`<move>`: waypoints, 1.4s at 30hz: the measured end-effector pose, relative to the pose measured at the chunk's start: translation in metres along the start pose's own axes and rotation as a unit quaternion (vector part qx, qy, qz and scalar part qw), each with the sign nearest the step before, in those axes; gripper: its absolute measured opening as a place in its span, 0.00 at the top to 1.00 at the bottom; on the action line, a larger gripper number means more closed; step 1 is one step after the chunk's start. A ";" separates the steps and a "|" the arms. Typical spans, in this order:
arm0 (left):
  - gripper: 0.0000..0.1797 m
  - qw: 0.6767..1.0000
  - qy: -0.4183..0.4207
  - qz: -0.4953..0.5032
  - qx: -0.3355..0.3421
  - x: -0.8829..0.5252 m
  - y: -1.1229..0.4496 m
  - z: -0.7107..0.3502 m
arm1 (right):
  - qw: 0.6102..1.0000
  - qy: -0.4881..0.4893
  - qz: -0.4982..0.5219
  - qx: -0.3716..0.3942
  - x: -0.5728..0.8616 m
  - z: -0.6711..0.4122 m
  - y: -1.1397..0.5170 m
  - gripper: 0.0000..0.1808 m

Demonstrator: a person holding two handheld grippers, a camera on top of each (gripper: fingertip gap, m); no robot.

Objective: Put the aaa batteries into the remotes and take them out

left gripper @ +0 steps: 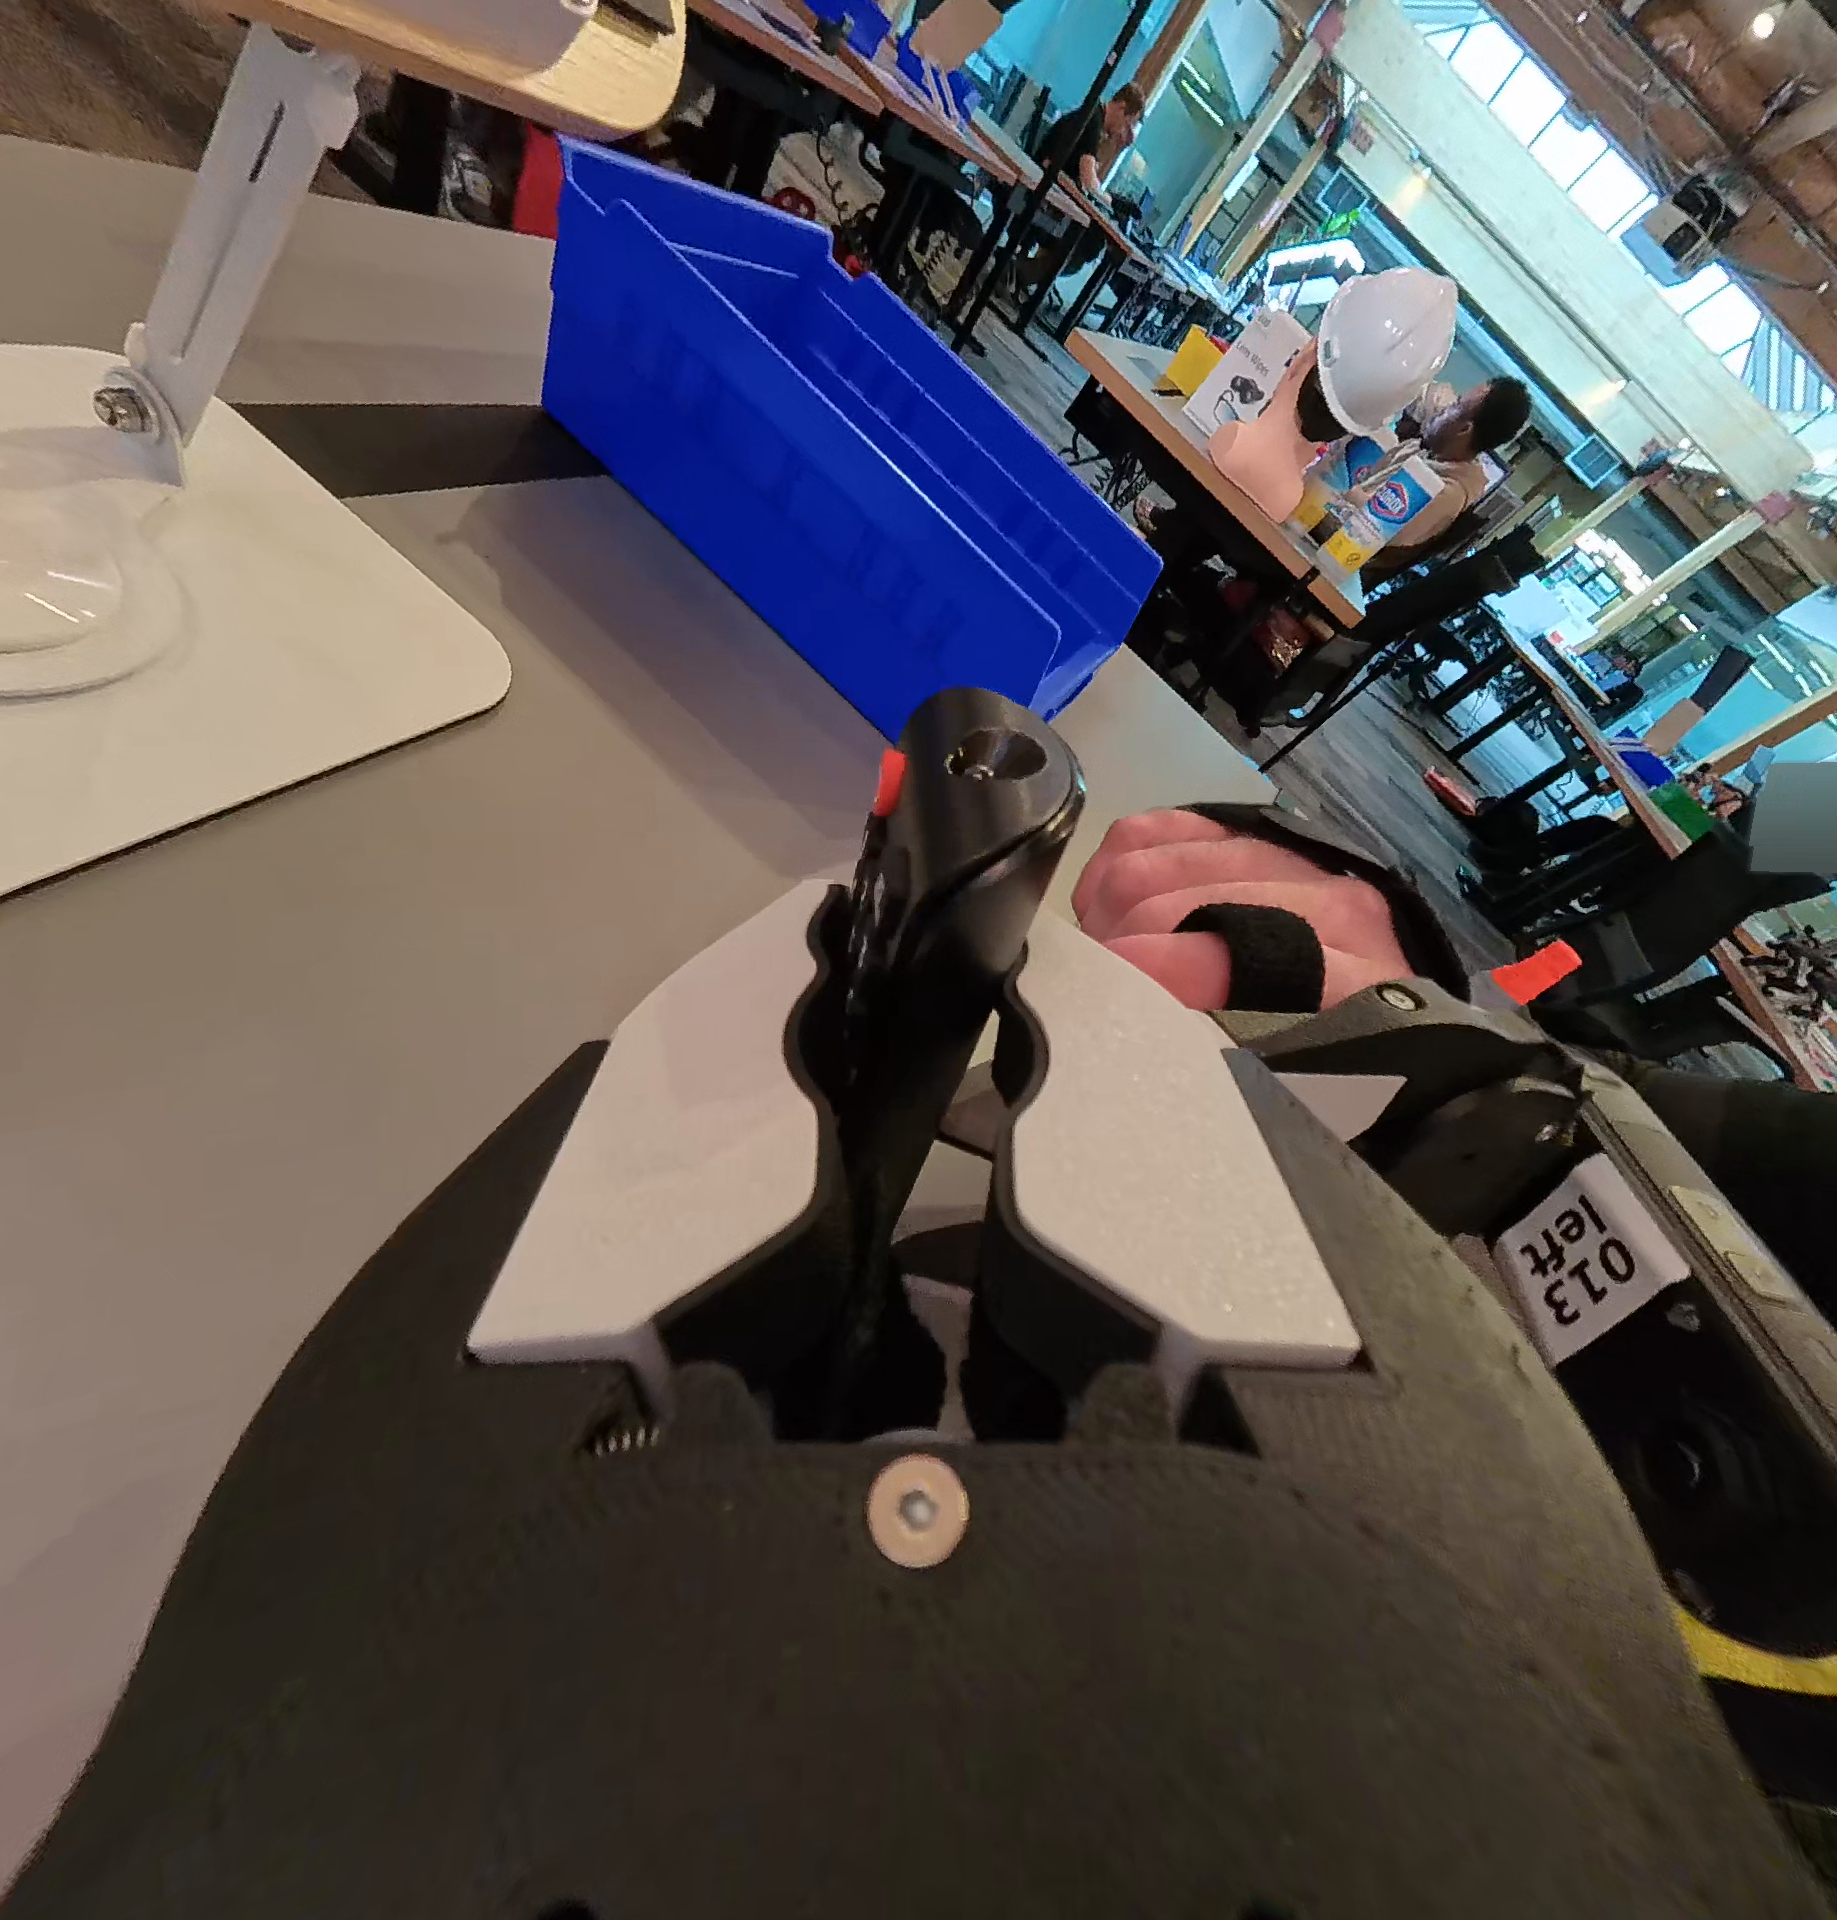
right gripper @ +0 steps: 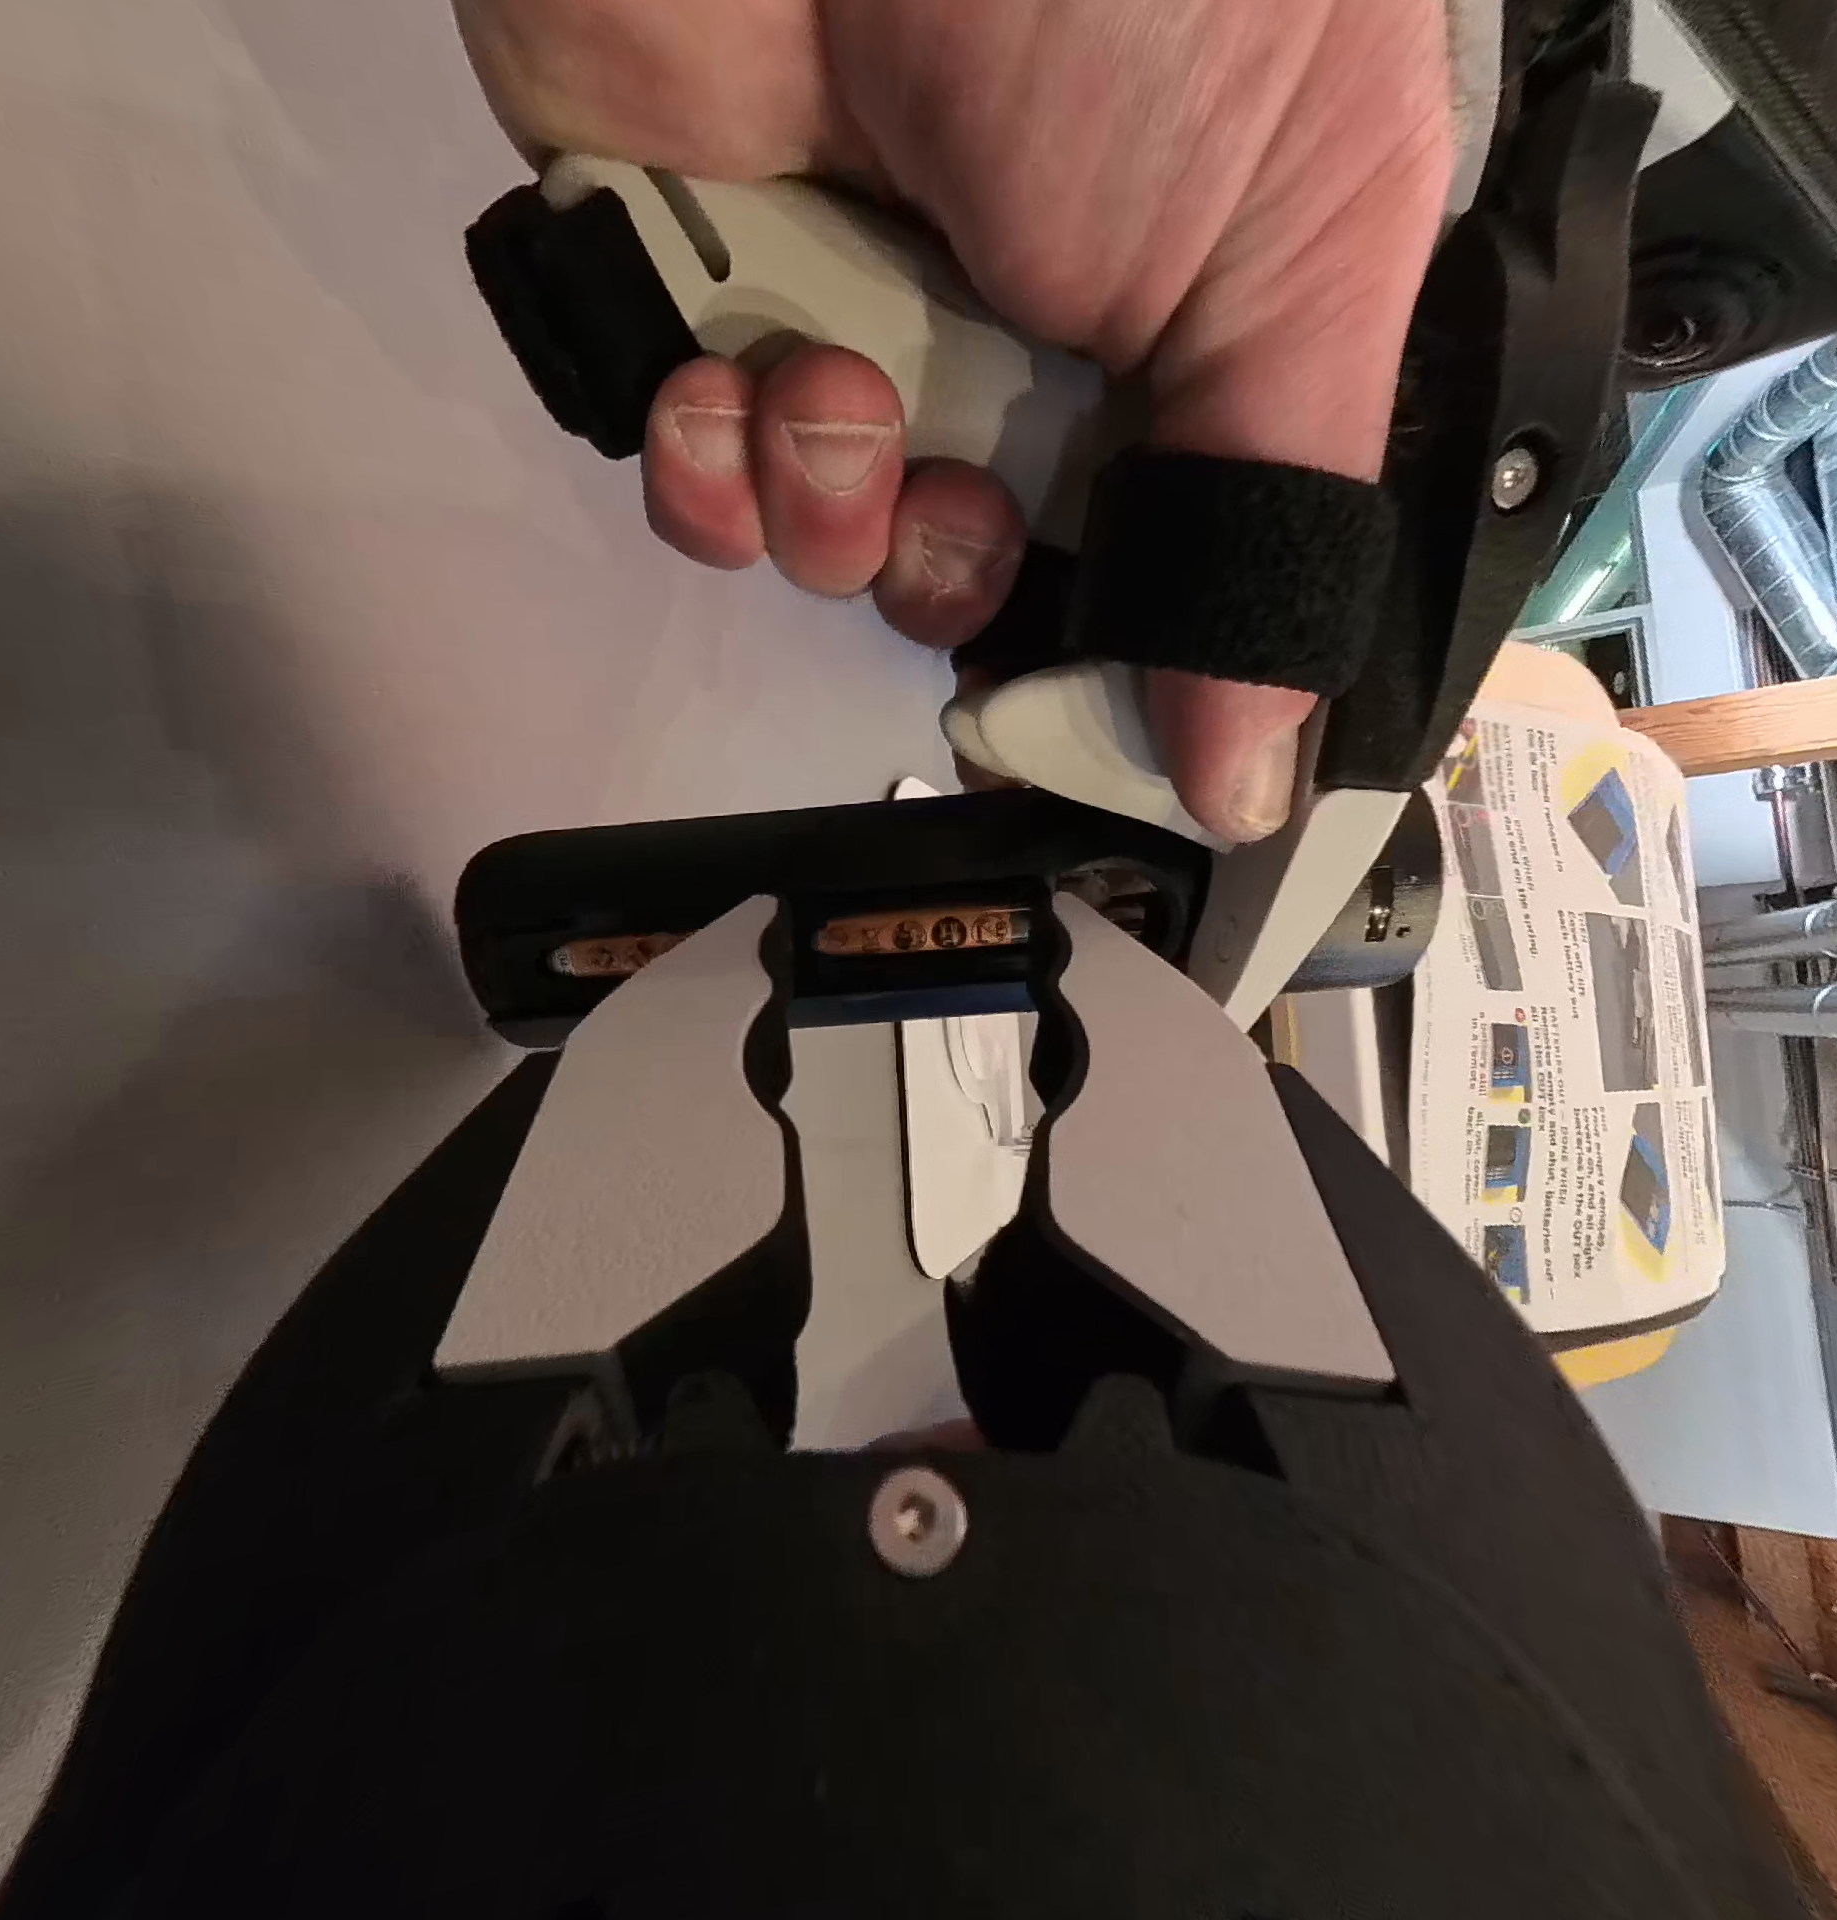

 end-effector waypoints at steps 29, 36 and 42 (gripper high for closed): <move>0.86 0.980 0.000 0.040 0.193 0.018 0.022 -0.029 | 0.896 -0.410 -0.139 -0.100 -0.006 0.018 -0.009 0.65; 0.86 0.976 -0.027 0.067 0.205 0.030 0.030 -0.027 | 0.869 -0.446 -0.208 -0.048 0.012 0.021 0.005 0.73; 0.77 0.967 -0.103 0.090 0.213 0.043 0.039 -0.026 | 0.833 -0.451 -0.320 -0.017 0.015 0.012 0.020 0.74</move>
Point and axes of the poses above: each gripper's, where its closed fingertips meet, y back along the fingers, z out of its underside, x = y × z across the jaws, the point moved 5 cm from there along y, back along the fingers, and after that the axes turned 11 degrees about z, right-handed, at the moved point
